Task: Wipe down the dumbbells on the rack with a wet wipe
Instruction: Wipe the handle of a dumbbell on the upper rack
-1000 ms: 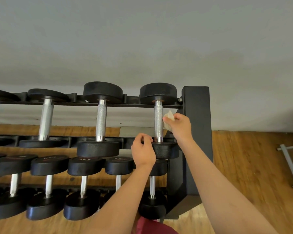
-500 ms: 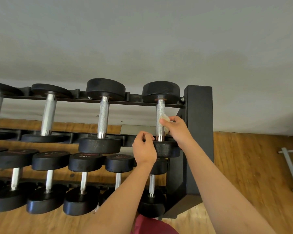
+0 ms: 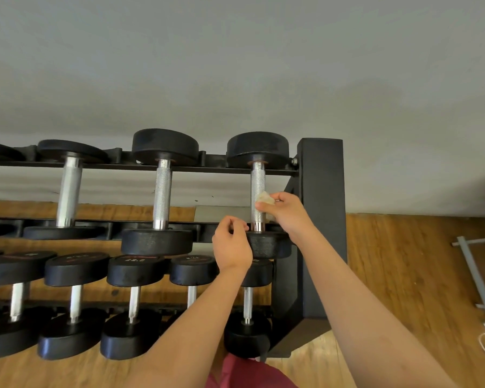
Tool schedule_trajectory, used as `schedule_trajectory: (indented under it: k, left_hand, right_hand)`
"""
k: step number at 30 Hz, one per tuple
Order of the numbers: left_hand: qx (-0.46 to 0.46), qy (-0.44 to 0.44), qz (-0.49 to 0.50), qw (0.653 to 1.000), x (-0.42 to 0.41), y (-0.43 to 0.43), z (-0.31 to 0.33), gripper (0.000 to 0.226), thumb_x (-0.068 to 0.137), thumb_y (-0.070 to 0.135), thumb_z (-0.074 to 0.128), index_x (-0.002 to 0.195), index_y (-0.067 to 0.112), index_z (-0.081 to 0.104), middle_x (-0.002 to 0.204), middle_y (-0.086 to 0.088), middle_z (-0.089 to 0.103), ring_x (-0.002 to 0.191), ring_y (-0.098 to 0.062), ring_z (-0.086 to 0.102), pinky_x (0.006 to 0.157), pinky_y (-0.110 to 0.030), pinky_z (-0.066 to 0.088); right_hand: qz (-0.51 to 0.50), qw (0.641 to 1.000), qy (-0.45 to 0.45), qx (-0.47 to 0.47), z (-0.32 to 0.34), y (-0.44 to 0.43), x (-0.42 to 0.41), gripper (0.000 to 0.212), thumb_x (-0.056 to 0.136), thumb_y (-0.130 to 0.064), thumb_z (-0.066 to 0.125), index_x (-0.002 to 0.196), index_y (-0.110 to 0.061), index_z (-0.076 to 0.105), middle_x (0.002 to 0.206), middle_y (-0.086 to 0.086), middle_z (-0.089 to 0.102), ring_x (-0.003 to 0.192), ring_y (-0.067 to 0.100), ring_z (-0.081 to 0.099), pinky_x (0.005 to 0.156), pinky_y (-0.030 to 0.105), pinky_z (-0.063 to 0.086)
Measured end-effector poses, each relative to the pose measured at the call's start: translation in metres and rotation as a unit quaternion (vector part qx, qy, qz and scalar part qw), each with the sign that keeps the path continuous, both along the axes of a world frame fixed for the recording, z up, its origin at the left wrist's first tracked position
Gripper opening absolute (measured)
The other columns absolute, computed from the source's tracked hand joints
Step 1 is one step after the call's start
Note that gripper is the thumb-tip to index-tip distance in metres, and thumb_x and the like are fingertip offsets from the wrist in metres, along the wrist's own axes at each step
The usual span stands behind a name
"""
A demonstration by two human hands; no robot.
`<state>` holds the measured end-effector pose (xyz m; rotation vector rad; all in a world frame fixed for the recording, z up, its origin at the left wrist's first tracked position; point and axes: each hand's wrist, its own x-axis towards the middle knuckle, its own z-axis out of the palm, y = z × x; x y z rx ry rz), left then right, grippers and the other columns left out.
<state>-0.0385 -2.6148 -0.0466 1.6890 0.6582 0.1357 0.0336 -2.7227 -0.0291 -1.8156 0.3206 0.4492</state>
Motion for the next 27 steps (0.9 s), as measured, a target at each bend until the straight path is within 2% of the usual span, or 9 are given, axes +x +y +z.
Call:
schedule_trajectory:
  k: [2, 6, 7, 11, 14, 16, 18, 22, 27]
  left_hand:
    - [-0.001, 0.0, -0.001, 1.0, 0.001, 0.0, 0.001, 0.026, 0.099, 0.013, 0.044, 0.078, 0.014, 0.059, 0.079, -0.001, 0.063, 0.078, -0.011, 0.059, 0.064, -0.019, 0.043]
    - [0.001, 0.004, 0.0, 1.0, 0.0, 0.001, 0.001, 0.026, 0.098, 0.013, 0.043, 0.079, 0.013, 0.06, 0.078, 0.0, 0.062, 0.077, -0.01, 0.058, 0.065, -0.02, 0.042]
    - [0.003, 0.003, -0.001, 1.0, 0.0, 0.001, 0.001, 0.026, 0.098, 0.013, 0.043, 0.078, 0.014, 0.06, 0.078, 0.0, 0.062, 0.078, -0.011, 0.058, 0.066, -0.021, 0.043]
    - [0.006, 0.0, -0.002, 1.0, 0.001, 0.001, 0.0, 0.027, 0.098, 0.013, 0.044, 0.075, 0.017, 0.058, 0.078, 0.0, 0.062, 0.08, -0.013, 0.059, 0.07, -0.025, 0.048]
    - [0.005, 0.001, -0.002, 1.0, 0.0, 0.001, 0.001, 0.027, 0.098, 0.013, 0.044, 0.075, 0.016, 0.059, 0.078, -0.001, 0.062, 0.078, -0.012, 0.058, 0.066, -0.022, 0.045]
    - [0.003, 0.0, 0.001, 1.0, 0.001, 0.001, 0.001, 0.027, 0.097, 0.012, 0.044, 0.075, 0.016, 0.059, 0.078, -0.001, 0.062, 0.078, -0.011, 0.058, 0.065, -0.02, 0.043]
    - [0.002, 0.0, 0.008, 1.0, 0.001, 0.001, 0.001, 0.028, 0.097, 0.011, 0.044, 0.074, 0.016, 0.058, 0.077, -0.001, 0.062, 0.076, -0.011, 0.057, 0.064, -0.02, 0.042]
    - [0.001, -0.004, 0.01, 1.0, 0.001, 0.0, 0.0, 0.028, 0.096, 0.01, 0.044, 0.074, 0.015, 0.059, 0.075, 0.001, 0.062, 0.074, -0.008, 0.056, 0.066, -0.021, 0.043]
    - [0.002, -0.003, 0.008, 1.0, 0.001, 0.001, 0.001, 0.028, 0.097, 0.01, 0.043, 0.074, 0.015, 0.059, 0.076, 0.001, 0.063, 0.075, -0.007, 0.056, 0.065, -0.016, 0.042]
  right_hand:
    - [-0.014, 1.0, -0.015, -0.013, -0.002, 0.0, -0.001, 0.029, 0.081, -0.024, 0.078, 0.101, -0.006, 0.066, 0.094, 0.0, 0.065, 0.085, 0.01, 0.059, 0.077, 0.025, 0.045]
    - [-0.064, 0.996, -0.052, -0.032, -0.006, -0.003, -0.003, 0.025, 0.077, -0.025, 0.08, 0.072, -0.007, 0.064, 0.073, 0.002, 0.059, 0.07, 0.012, 0.054, 0.07, 0.029, 0.046]
    - [-0.067, 0.996, -0.052, -0.032, -0.007, -0.002, -0.004, 0.025, 0.078, -0.025, 0.08, 0.072, -0.008, 0.063, 0.073, 0.002, 0.058, 0.07, 0.012, 0.054, 0.07, 0.028, 0.046]
    - [-0.022, 1.0, -0.015, -0.014, -0.002, 0.004, -0.003, 0.03, 0.077, -0.022, 0.081, 0.095, -0.005, 0.064, 0.091, 0.002, 0.064, 0.082, 0.011, 0.058, 0.071, 0.023, 0.045]
    - [-0.044, 0.998, -0.042, -0.031, -0.005, 0.001, -0.003, 0.023, 0.075, -0.024, 0.082, 0.078, -0.009, 0.064, 0.078, 0.001, 0.062, 0.074, 0.012, 0.057, 0.071, 0.028, 0.047]
    - [-0.08, 0.993, -0.071, -0.041, -0.009, -0.005, -0.007, 0.03, 0.077, -0.022, 0.081, 0.064, -0.012, 0.056, 0.066, 0.001, 0.055, 0.067, 0.012, 0.053, 0.068, 0.029, 0.046]
    - [-0.079, 0.993, -0.077, -0.032, -0.01, -0.005, -0.012, 0.033, 0.077, -0.02, 0.08, 0.062, -0.012, 0.052, 0.064, 0.001, 0.051, 0.065, 0.012, 0.05, 0.066, 0.028, 0.044]
    - [-0.009, 0.998, -0.044, -0.04, -0.004, -0.001, -0.007, 0.03, 0.074, -0.024, 0.083, 0.071, -0.01, 0.057, 0.071, 0.002, 0.053, 0.069, 0.012, 0.051, 0.068, 0.028, 0.043]
    - [-0.027, 0.996, -0.062, -0.056, -0.004, -0.013, -0.007, 0.039, 0.075, -0.019, 0.082, 0.057, -0.016, 0.047, 0.064, 0.003, 0.044, 0.064, 0.014, 0.045, 0.066, 0.031, 0.041]
